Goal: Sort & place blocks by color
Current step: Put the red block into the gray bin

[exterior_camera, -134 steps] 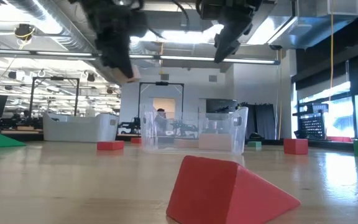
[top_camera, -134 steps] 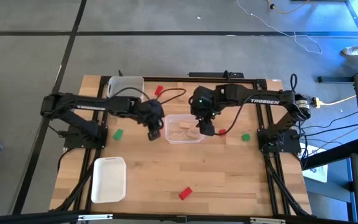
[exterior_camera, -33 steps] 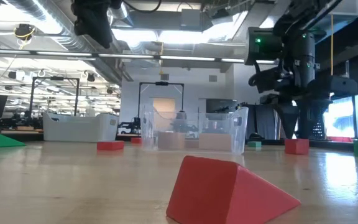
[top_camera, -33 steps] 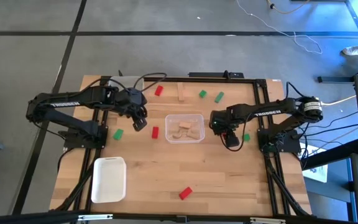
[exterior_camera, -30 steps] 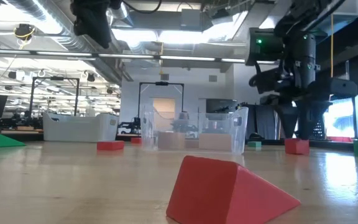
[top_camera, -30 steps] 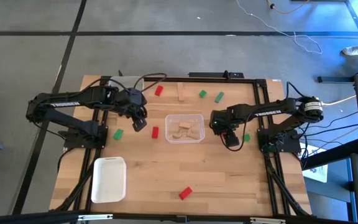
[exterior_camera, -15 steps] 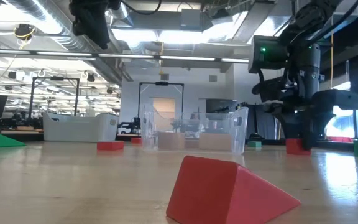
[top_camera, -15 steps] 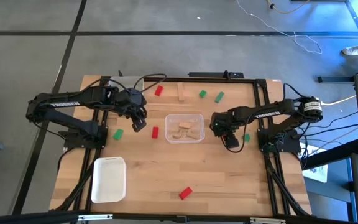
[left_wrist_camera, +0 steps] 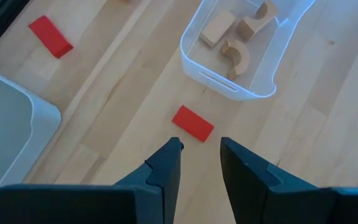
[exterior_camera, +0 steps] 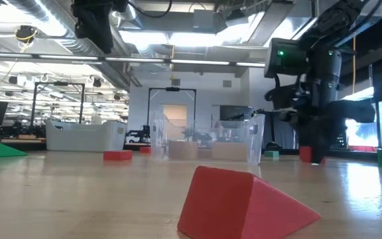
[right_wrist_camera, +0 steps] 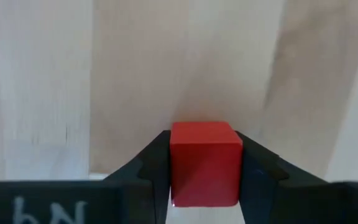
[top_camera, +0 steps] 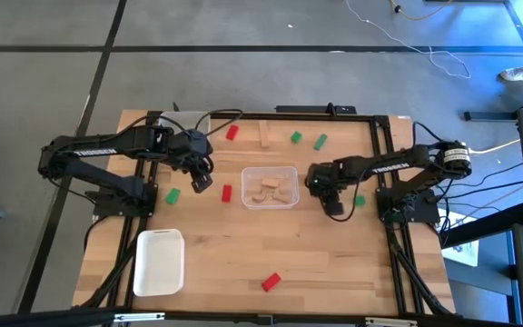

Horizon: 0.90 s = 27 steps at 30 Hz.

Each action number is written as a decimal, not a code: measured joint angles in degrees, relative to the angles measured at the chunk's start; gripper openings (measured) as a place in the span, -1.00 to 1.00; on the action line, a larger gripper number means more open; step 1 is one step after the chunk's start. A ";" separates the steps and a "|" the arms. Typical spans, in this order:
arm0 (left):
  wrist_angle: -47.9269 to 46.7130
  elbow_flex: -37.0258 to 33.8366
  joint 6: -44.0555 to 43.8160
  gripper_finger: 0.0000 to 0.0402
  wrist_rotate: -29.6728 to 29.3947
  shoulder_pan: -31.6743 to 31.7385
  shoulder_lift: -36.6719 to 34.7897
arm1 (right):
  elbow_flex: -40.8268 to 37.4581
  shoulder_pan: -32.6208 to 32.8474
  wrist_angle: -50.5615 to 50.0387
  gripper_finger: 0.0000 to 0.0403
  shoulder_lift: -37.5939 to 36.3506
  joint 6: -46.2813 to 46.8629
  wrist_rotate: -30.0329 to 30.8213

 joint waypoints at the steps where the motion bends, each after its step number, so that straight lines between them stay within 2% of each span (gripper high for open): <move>1: 0.02 0.00 -0.17 -0.48 -0.02 0.00 0.00 | 0.50 -0.02 -0.13 -0.35 0.00 0.95 0.13; 5: 0.00 0.00 -3.28 -0.48 -3.22 -0.01 0.01 | 3.56 -0.07 -1.74 -0.35 0.00 3.47 2.07; 14: -0.02 0.00 -9.09 -0.48 -18.35 0.00 0.02 | 15.64 -2.76 -8.46 -0.35 0.00 4.97 7.82; 21: -0.01 0.00 -8.83 -0.48 -23.84 0.00 0.02 | 26.13 -6.29 -8.38 -0.35 0.42 3.31 7.84; 27: 0.40 0.00 -4.88 -0.48 -24.14 -0.02 -0.48 | 35.18 -7.40 -7.22 -0.35 4.06 -0.50 8.61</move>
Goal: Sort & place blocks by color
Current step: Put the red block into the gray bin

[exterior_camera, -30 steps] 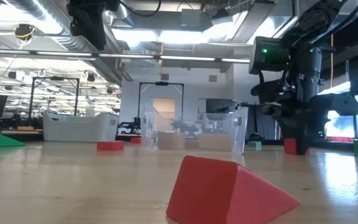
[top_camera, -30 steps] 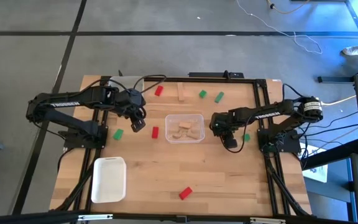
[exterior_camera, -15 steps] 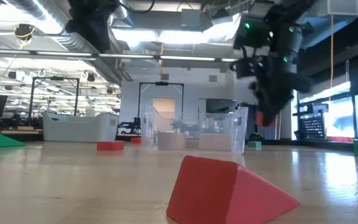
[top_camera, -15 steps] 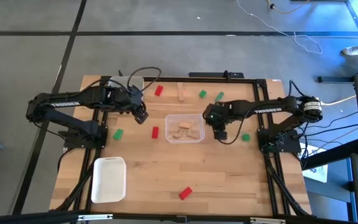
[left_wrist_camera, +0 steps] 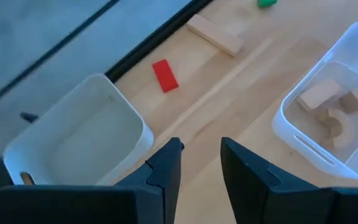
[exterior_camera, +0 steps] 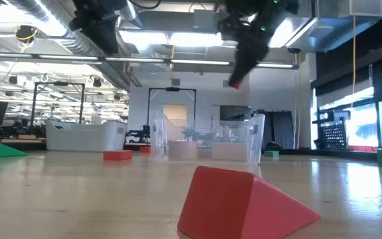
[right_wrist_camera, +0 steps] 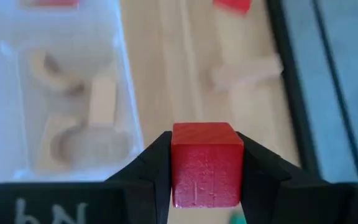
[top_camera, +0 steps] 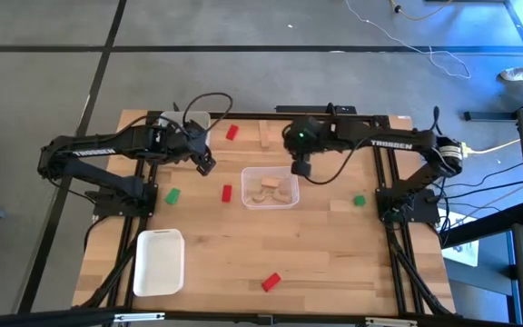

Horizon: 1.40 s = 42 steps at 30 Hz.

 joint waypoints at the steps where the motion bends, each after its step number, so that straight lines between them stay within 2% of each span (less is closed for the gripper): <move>1: 0.44 0.02 1.11 -0.48 -0.01 0.02 0.02 | 1.52 0.05 0.46 -0.35 0.94 -1.01 0.50; 6: 4.38 0.02 4.13 -0.48 0.85 0.11 0.07 | 8.03 0.07 1.60 -0.35 5.28 -5.55 4.28; 10: 7.28 0.02 1.96 -0.48 9.94 2.24 -0.13 | 11.69 0.05 2.35 -0.35 7.33 -6.98 5.35; 12: 7.23 0.02 1.33 -0.48 12.47 3.24 -0.34 | 12.71 0.07 2.83 -0.35 7.78 -7.92 5.28; 24: 7.31 0.02 2.25 -0.48 13.15 4.52 0.39 | 12.90 0.44 4.27 -0.35 7.83 -8.96 5.20; 30: 7.72 0.02 5.08 -0.48 10.13 4.52 0.39 | 12.90 0.82 4.80 -0.35 7.83 -8.89 5.18; 37: 9.06 0.02 4.64 -0.47 10.80 4.52 0.39 | 12.87 0.84 4.80 -0.35 7.83 -8.85 5.11; 42: 9.17 0.02 3.46 -0.47 16.41 4.52 0.39 | 12.83 0.84 4.82 -0.35 7.80 -8.85 5.11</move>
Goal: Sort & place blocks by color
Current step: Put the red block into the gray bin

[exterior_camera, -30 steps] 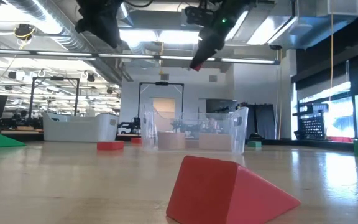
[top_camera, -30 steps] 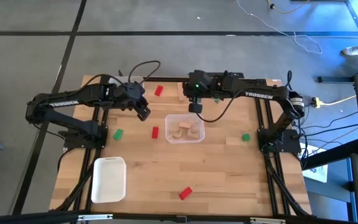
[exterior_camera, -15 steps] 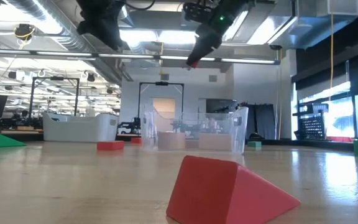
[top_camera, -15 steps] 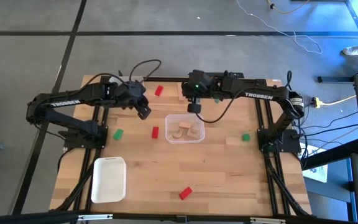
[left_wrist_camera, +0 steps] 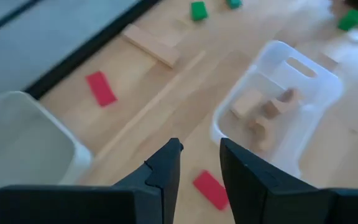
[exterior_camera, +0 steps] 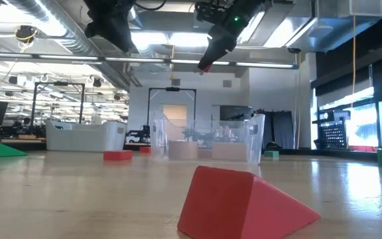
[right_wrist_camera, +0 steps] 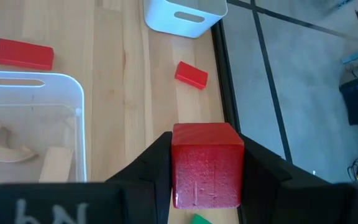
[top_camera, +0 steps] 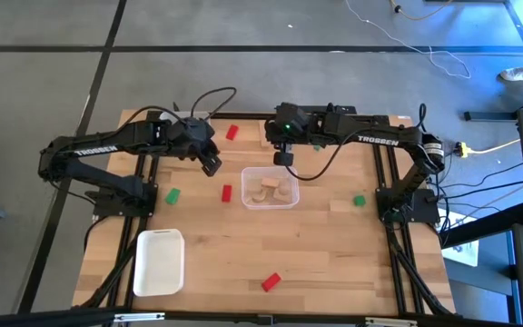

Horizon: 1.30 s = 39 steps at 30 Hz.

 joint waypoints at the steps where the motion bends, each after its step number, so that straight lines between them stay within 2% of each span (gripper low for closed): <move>1: 0.14 0.00 -0.01 -0.47 0.69 0.00 0.00 | 0.00 0.00 0.06 -0.35 0.00 0.00 0.00; 9: 0.16 0.00 -3.11 -0.37 5.93 0.76 1.03 | 0.00 0.00 0.39 -0.35 -0.02 0.00 -0.02; 15: 0.15 0.00 -3.05 -0.34 16.83 3.15 3.30 | -0.02 0.00 0.39 -0.35 -0.02 -0.13 -0.09; 17: 0.19 0.00 -3.13 -0.35 18.29 3.58 4.07 | -0.02 0.00 0.39 -0.35 -0.03 -0.13 -0.09; 24: 3.17 -0.04 -4.50 -0.36 15.20 4.61 5.25 | -0.02 0.10 0.39 -0.35 -0.04 -0.58 -0.09; 32: 20.14 -0.02 -7.80 -0.35 15.79 8.18 5.09 | -0.02 1.11 0.83 -0.35 -0.04 -0.90 -0.07; 39: 26.78 -0.02 -7.73 -0.36 17.13 8.55 7.07 | -0.04 2.72 3.07 -0.35 -0.04 -1.03 0.04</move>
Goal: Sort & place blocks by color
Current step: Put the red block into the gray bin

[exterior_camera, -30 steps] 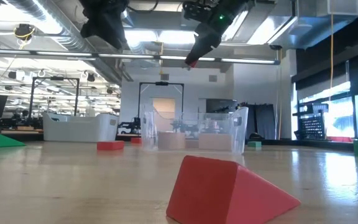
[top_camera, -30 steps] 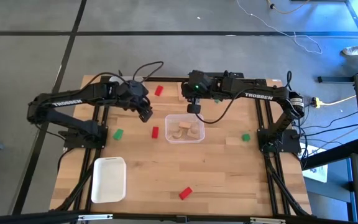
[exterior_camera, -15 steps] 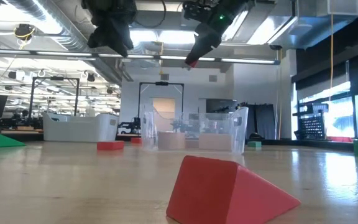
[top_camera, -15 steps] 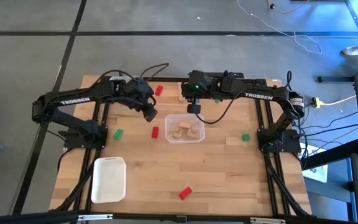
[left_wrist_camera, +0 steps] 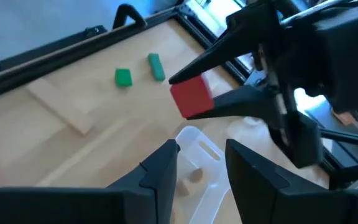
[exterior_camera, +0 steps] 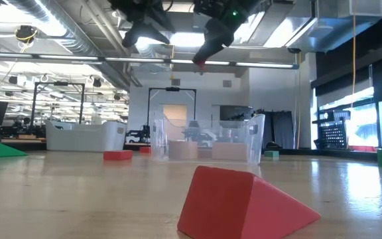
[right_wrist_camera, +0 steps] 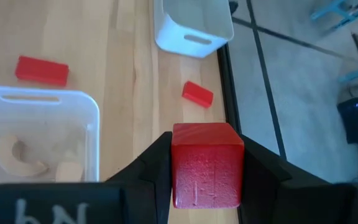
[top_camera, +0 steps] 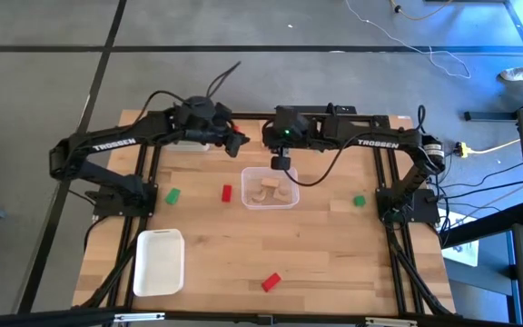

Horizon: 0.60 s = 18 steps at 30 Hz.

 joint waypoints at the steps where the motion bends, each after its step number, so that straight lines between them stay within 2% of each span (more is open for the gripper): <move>1: 0.92 0.00 0.27 -0.36 0.20 0.00 0.22 | 0.00 0.20 0.50 -0.35 0.00 0.00 0.01; 9: 1.02 0.00 4.99 -0.37 1.28 -0.20 0.87 | 0.00 0.58 1.17 -0.35 -0.04 0.06 0.85; 18: 1.36 0.00 3.22 -0.37 1.18 -0.20 0.85 | 0.00 0.58 1.15 -0.35 -0.04 0.02 0.87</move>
